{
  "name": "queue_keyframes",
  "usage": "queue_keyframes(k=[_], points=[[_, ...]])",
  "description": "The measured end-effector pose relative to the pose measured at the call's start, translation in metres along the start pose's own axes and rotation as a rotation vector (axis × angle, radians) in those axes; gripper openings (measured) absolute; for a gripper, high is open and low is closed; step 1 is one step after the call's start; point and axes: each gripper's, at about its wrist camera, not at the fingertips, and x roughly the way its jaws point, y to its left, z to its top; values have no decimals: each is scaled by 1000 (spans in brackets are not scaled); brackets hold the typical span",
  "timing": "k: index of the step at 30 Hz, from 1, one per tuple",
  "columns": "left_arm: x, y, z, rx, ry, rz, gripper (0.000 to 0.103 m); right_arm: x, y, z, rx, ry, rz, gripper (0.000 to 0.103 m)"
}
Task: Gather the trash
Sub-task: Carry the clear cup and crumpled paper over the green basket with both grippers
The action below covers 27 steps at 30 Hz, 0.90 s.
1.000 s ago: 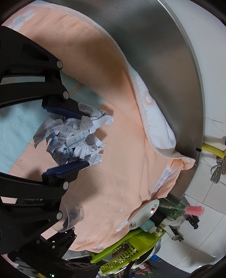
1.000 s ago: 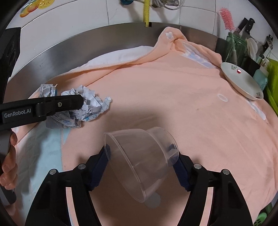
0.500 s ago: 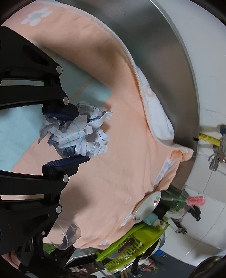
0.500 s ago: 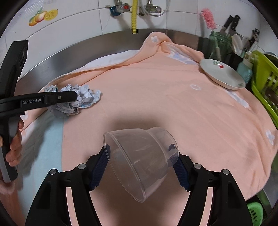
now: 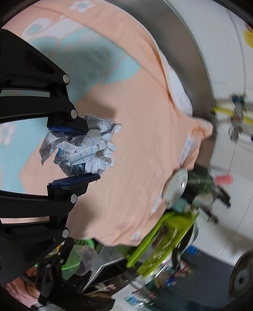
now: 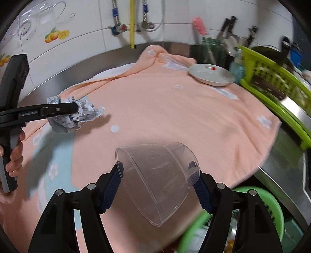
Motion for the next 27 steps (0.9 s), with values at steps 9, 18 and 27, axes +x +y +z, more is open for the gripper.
queue_keyframes(k=[9,18,27], points=[[-13,-83,-28,73,-7,-133,35,-39,-61,-56,81,22,-92,67],[5,-160,-53,147,48,-226,35,-60,-123,-108,180,59,-174,67],[35,-227,-80,217,125,-287,35,-71,-156,-134,251,70,-199,69]])
